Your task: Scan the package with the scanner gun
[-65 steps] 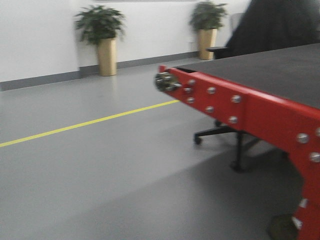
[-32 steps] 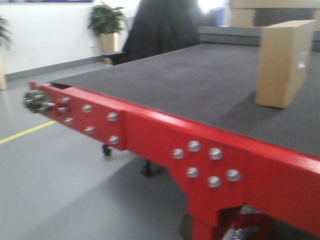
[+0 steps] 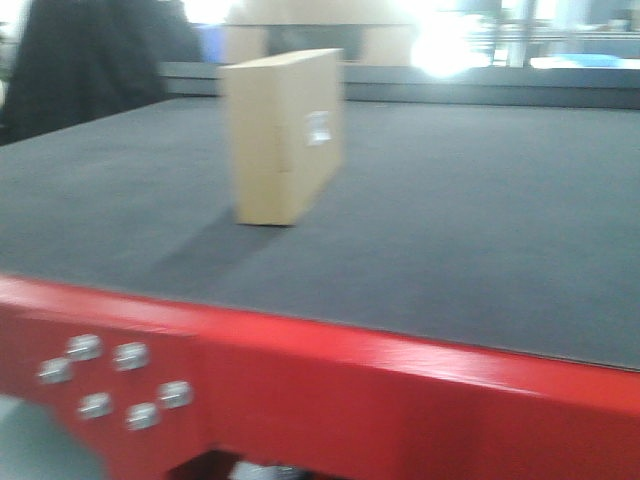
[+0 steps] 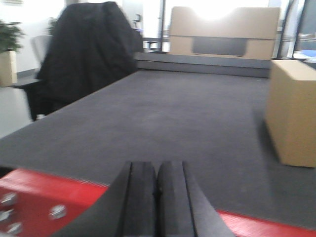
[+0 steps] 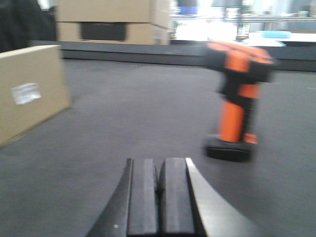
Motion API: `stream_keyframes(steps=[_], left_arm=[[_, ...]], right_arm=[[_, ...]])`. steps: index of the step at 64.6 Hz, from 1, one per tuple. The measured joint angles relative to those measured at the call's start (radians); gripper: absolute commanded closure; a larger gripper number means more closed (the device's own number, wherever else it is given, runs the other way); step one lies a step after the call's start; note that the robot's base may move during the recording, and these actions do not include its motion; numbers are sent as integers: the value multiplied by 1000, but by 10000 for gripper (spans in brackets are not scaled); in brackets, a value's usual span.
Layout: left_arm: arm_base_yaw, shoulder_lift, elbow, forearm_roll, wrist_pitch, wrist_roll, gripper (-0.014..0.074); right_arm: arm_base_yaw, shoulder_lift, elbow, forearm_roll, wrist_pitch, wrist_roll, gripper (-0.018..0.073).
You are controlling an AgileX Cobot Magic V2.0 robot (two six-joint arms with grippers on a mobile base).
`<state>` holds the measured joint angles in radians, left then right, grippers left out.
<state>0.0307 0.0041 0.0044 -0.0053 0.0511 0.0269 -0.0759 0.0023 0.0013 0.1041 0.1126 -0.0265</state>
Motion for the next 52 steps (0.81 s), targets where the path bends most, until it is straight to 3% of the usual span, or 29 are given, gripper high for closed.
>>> stream_keyframes(steps=[52], left_arm=[[0,0,0,0,0,0,707]], right_arm=[[2,0,0,0,0,0,711]])
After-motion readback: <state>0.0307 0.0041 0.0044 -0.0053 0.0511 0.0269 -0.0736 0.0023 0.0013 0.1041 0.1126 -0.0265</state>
